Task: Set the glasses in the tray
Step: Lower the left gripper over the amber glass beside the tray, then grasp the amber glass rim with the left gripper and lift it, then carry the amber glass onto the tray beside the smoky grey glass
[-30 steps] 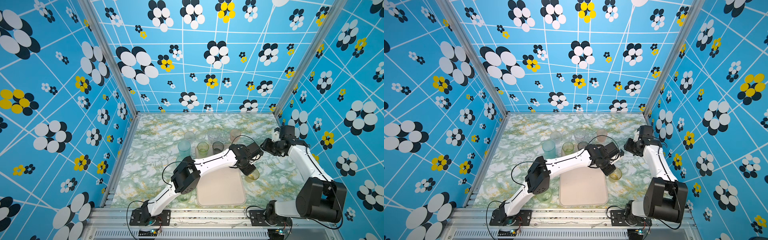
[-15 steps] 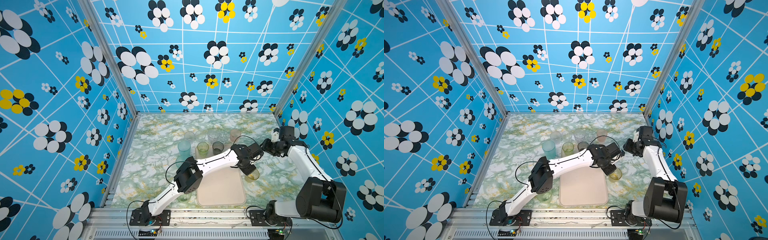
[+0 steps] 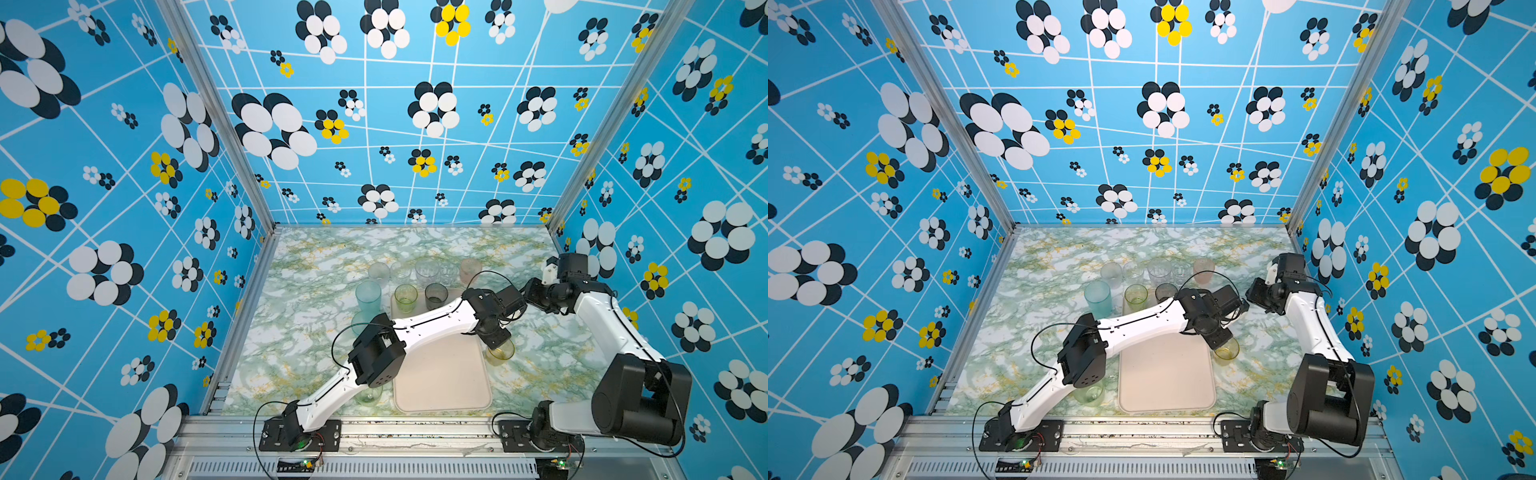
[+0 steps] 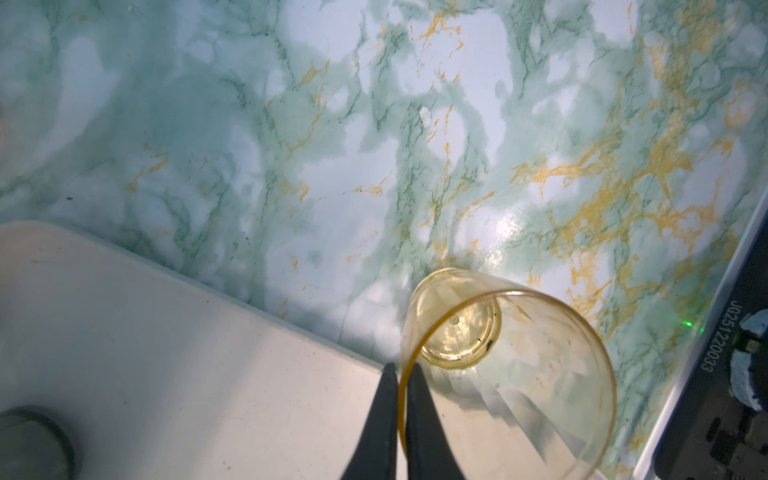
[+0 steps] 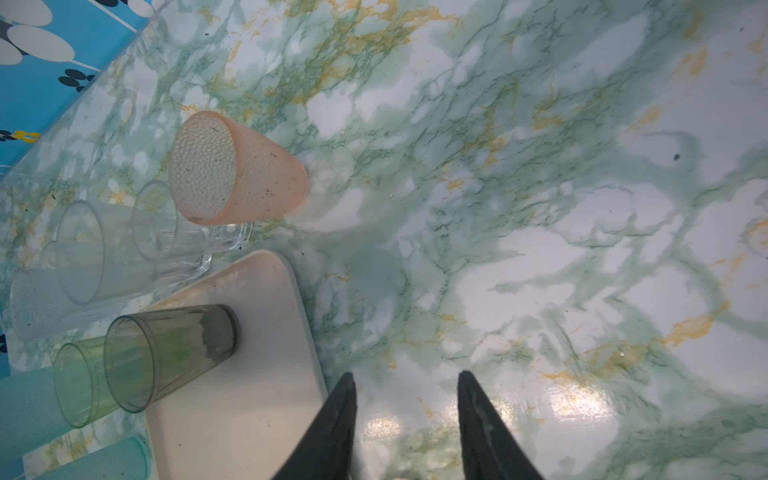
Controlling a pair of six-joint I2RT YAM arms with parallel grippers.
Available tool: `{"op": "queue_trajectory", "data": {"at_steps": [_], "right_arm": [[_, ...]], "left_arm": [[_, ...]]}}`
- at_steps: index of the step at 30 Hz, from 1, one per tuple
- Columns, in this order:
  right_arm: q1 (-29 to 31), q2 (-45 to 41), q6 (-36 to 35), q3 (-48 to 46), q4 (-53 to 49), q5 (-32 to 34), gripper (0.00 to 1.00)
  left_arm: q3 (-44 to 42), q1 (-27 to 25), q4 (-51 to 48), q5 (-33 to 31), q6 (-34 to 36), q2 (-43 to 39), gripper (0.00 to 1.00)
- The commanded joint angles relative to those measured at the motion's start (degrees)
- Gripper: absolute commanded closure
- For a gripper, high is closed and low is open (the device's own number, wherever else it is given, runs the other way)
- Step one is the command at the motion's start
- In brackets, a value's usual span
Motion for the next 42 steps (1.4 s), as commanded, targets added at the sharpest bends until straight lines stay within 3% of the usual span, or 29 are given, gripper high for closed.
{"op": "queue_trajectory", "data": {"at_steps": [1,12,23,32,42], "right_arm": [[-0.2,0.3,-0.6,-0.7,0.4,-1.1,0.58],[-0.2,-0.3,-0.7,-0.9,0.4,-1.3,0.58],[-0.2,-0.2,-0.7,-0.7,0.2,-1.3,0.58],[-0.2,0.4,-0.7,-0.5,0.4,-1.9,0.59],[-0.2,1.6,-0.7,0.0,0.4,-2.0,0.6]], "left_arm": [[1.5,-0.2,-0.7,-1.5,1.5,0.1,0.93],[0.7,1.4,0.0,-1.8,2.6,-4.6,0.95],[-6.2,7.7,2.4,-3.9,3.4,-10.6,0.95],[-6.3,13.2,3.9,-5.3,5.4,-9.1,0.95],[-2.5,15.6,3.6,-4.7,6.9,-4.8,0.95]]}}
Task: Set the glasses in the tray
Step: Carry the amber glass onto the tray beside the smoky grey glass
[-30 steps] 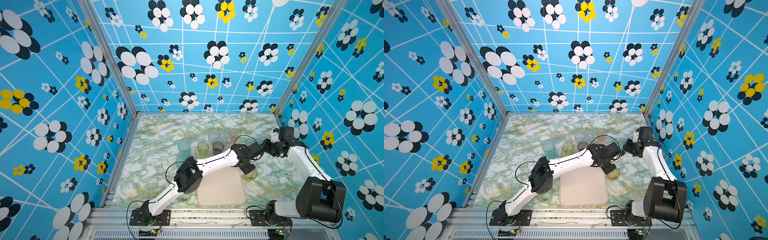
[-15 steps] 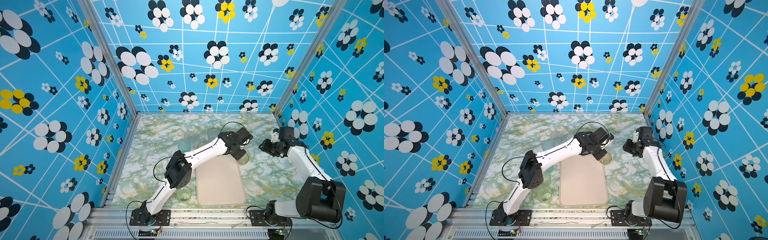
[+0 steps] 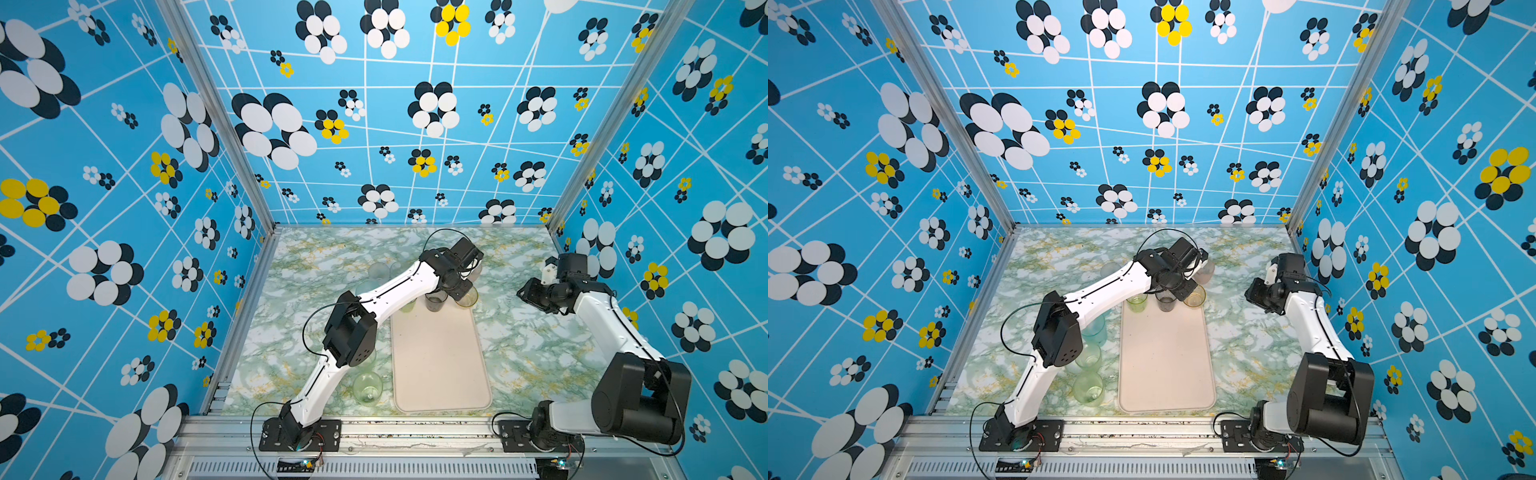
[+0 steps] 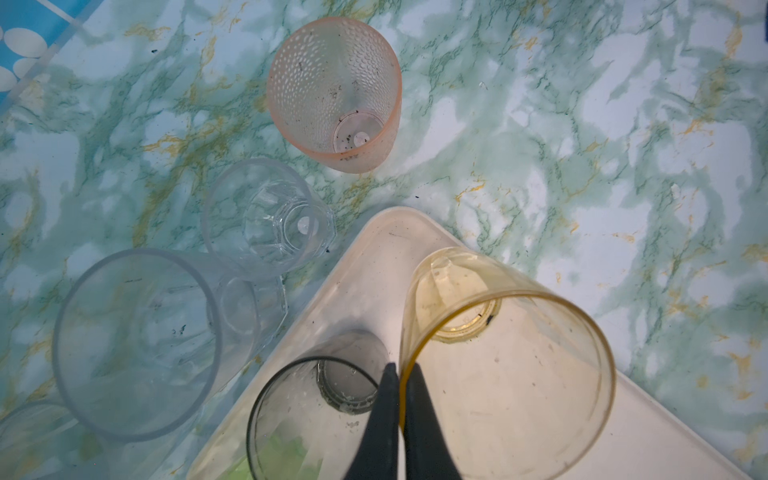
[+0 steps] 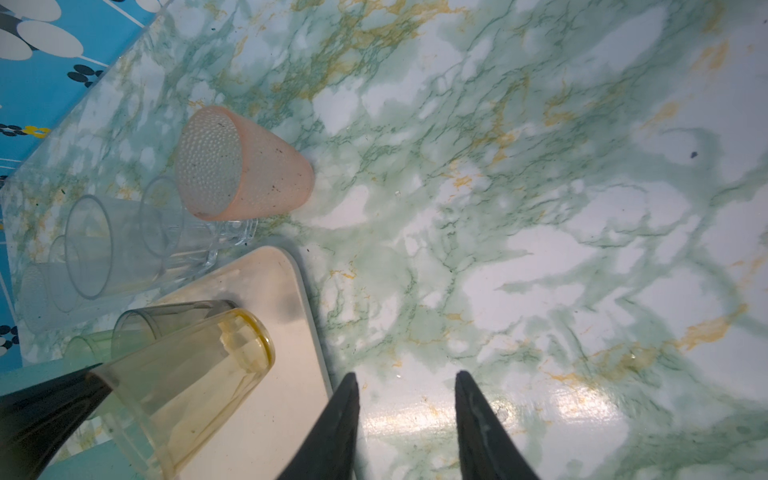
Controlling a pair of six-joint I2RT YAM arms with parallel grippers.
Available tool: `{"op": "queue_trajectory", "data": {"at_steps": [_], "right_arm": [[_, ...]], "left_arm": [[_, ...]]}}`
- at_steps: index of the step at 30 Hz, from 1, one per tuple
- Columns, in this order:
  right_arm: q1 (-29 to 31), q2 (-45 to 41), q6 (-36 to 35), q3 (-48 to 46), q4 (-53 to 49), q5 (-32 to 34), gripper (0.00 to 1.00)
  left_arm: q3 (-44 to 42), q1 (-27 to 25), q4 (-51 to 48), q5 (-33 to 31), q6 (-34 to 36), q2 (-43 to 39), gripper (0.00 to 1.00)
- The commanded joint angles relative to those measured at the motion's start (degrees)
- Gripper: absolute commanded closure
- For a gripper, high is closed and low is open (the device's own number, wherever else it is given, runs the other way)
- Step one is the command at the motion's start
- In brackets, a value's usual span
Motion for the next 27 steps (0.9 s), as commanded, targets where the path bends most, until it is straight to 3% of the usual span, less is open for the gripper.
{"op": "queue_trajectory", "data": {"at_steps": [1,27], "right_arm": [[-0.2,1.2,-0.6,0.0,0.4,-0.9,0.6],[-0.2,4.2,-0.7,1.6,0.6,-1.2,0.6]], "left_arm": [[3.2,0.5,-0.3,0.5,1.5,3.1,0.95],[14.0,2.4,-8.1,1.0,4.1,11.5,0.95]]}}
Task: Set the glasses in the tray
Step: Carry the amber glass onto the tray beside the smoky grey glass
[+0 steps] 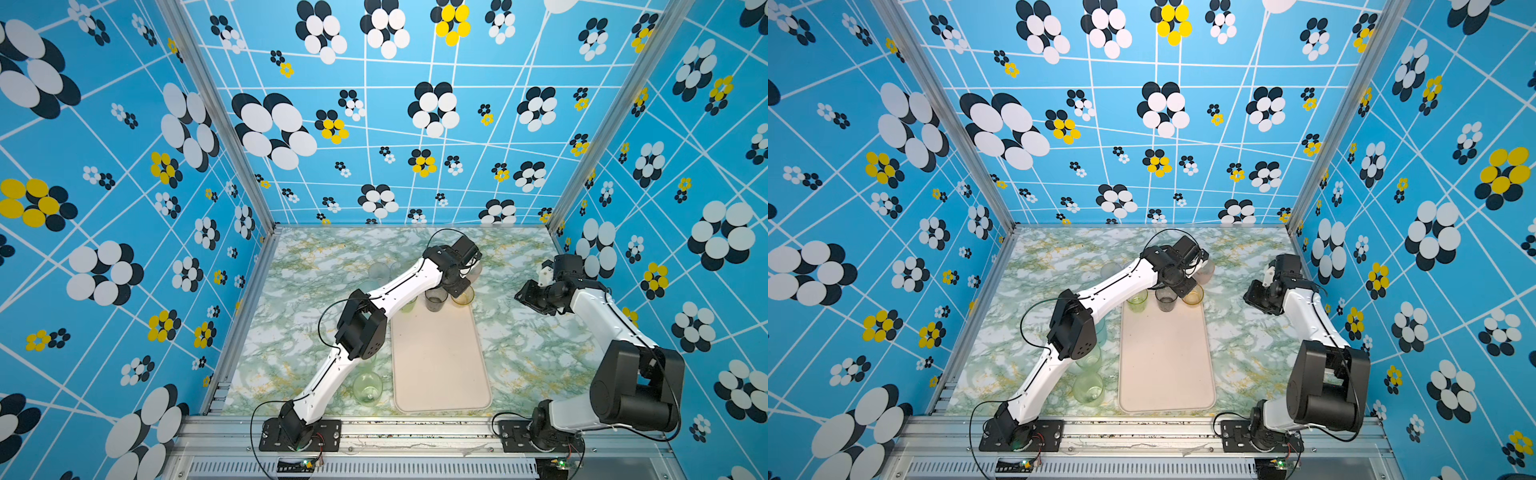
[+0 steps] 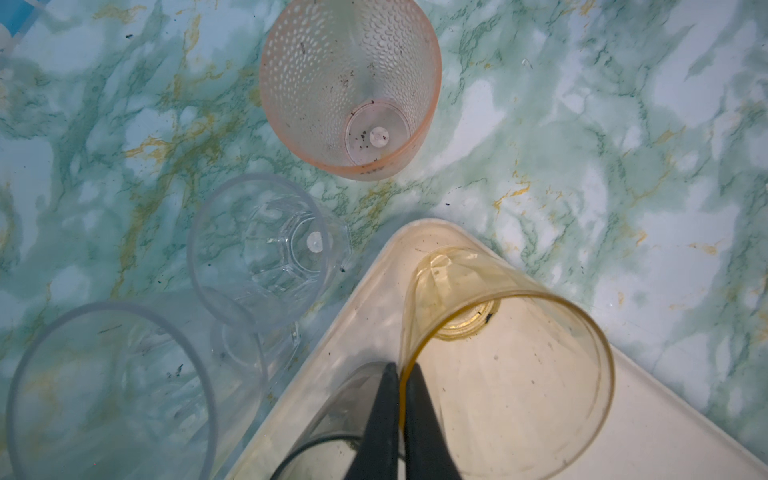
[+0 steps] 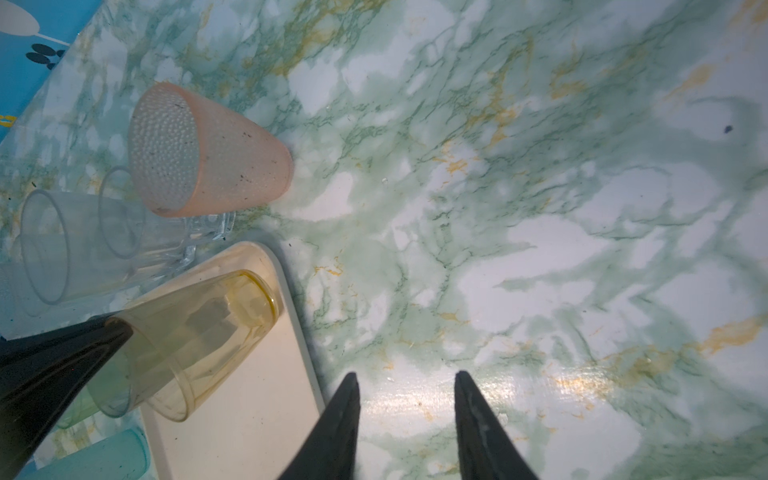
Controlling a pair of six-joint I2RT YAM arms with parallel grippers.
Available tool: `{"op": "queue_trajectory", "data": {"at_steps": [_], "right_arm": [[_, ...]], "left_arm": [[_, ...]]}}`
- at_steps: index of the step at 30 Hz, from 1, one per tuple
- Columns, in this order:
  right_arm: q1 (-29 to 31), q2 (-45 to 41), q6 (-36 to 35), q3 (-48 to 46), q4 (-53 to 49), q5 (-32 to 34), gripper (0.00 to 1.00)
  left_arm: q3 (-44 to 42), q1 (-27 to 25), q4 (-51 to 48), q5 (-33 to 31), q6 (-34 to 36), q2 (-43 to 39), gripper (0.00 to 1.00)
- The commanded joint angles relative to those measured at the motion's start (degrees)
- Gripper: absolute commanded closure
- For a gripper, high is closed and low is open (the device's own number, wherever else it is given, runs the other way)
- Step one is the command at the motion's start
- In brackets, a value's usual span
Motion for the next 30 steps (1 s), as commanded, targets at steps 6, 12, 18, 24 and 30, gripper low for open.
{"op": "queue_trajectory", "data": {"at_steps": [6,12,18,24,30], "right_arm": [[-0.1,1.3,-0.7,1.6,0.6,-1.3,0.6],[0.0,1.6,-0.7,1.5,0.8,-1.5,0.6],[0.3,1.9,-0.7,1.5,0.8,-1.7,0.6],[0.6,2.2,-0.7,1.5,0.6,-1.8,0.6],[0.6,2.2,-0.7,1.7,0.4,-1.8,0.6]], "left_arm": [[4.2,0.6,-3.8,1.3,1.3,2.9,0.95],[5.3,0.7,-5.0,0.3,1.6,3.7,0.93],[5.8,0.8,-5.6,-0.2,2.2,3.7,0.92],[6.0,0.8,-5.6,-0.1,2.3,4.0,0.9],[6.1,0.9,-5.2,-0.8,2.4,4.2,0.79]]}}
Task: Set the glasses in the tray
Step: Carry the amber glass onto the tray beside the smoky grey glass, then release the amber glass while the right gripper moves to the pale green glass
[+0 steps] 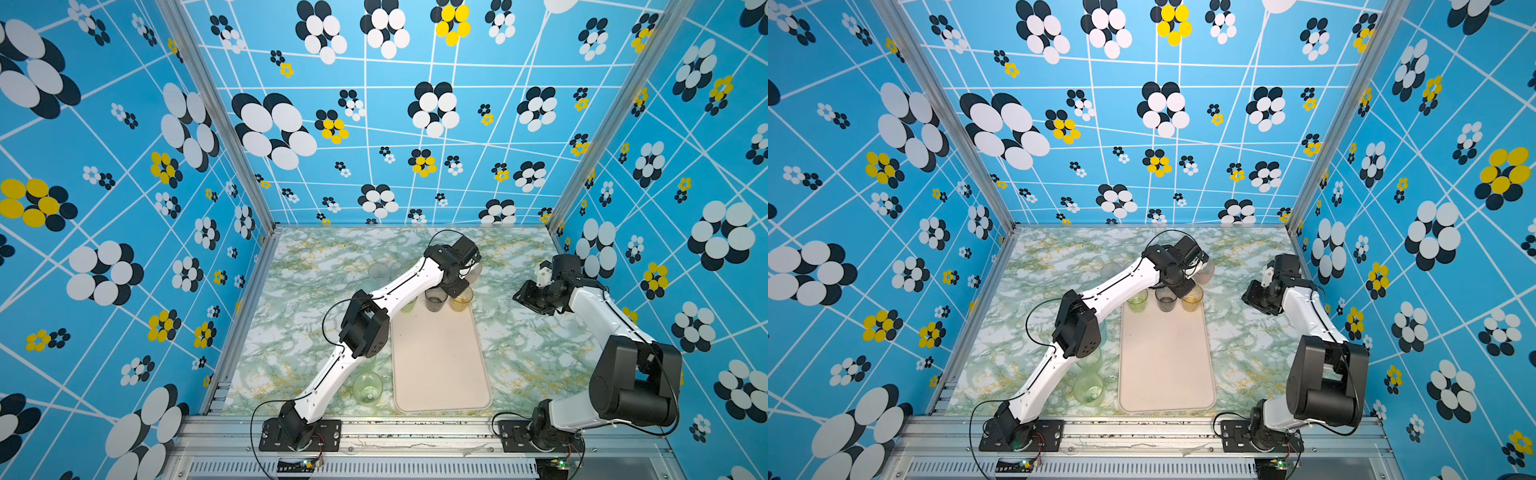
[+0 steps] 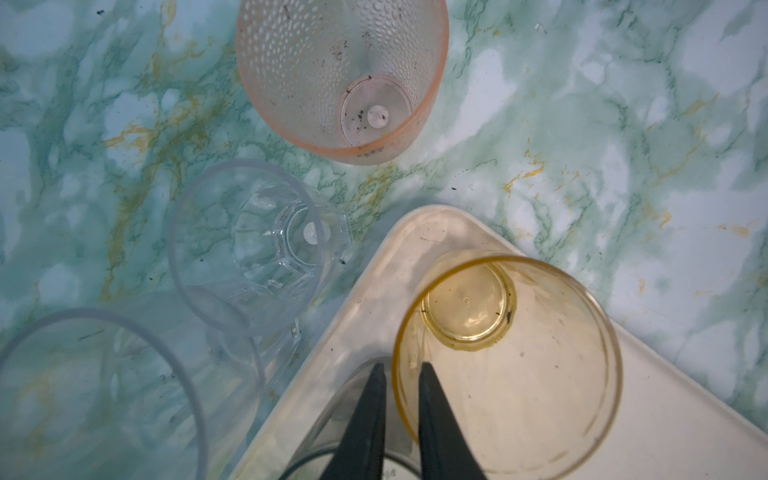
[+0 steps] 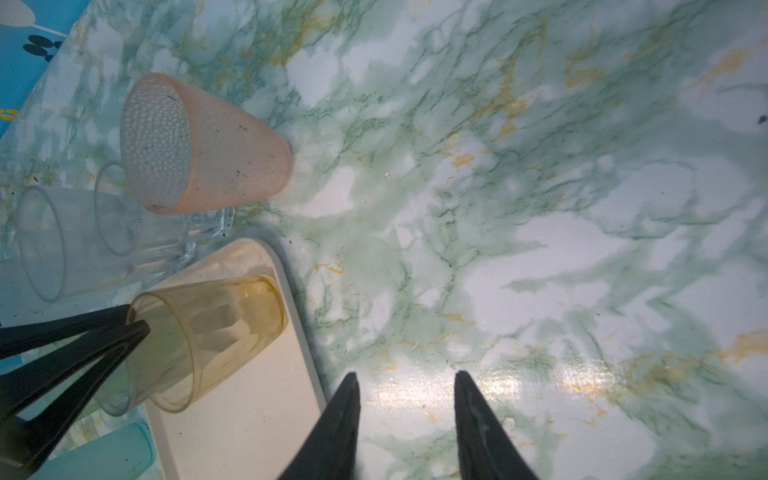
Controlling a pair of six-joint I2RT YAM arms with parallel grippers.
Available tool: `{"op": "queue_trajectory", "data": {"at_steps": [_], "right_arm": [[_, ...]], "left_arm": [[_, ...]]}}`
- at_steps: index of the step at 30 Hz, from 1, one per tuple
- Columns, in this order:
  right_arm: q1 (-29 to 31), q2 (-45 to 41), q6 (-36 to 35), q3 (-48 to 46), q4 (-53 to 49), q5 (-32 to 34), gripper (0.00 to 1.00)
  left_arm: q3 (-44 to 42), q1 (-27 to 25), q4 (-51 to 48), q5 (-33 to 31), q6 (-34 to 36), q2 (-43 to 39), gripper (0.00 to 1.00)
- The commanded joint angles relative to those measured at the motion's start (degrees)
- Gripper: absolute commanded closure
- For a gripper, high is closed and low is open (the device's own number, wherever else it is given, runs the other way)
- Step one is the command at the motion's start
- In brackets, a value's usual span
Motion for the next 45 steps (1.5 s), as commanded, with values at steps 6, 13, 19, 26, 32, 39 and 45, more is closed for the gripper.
{"op": "queue_trajectory", "data": {"at_steps": [6,13,19,26,32,39,45], "right_arm": [[0.7,0.7,-0.9,1.3,0.3,-0.7,0.6],[0.8,0.7,-1.0,1.3,0.2,-0.6,0.6],[0.9,0.5,-1.2,1.2,-0.1,-0.6,0.6],[0.9,0.4,-1.3,1.1,-0.3,-0.6,0.6],[1.1,0.3,-1.4,1.1,-0.4,-0.5,0.6],[1.7,0.3,-1.4,0.9,-0.6,-0.5,0.6],[3.4,-0.3,-1.9,0.5,-1.9,1.2,0.6]], "left_arm": [[1.6,0.4,-0.5,-1.5,0.7,1.3,0.78],[1.6,0.5,0.3,-2.3,0.6,0.8,0.74],[-0.1,0.2,2.9,-2.3,0.7,-1.3,0.72],[-2.0,-0.1,5.0,-2.5,1.0,-3.7,0.72],[-3.9,-0.5,6.6,-2.7,1.2,-5.8,0.72],[-10.3,-0.7,10.8,-1.6,0.6,-10.4,0.73],[-22.9,-0.4,18.6,0.0,-2.0,-19.9,0.73]]}}
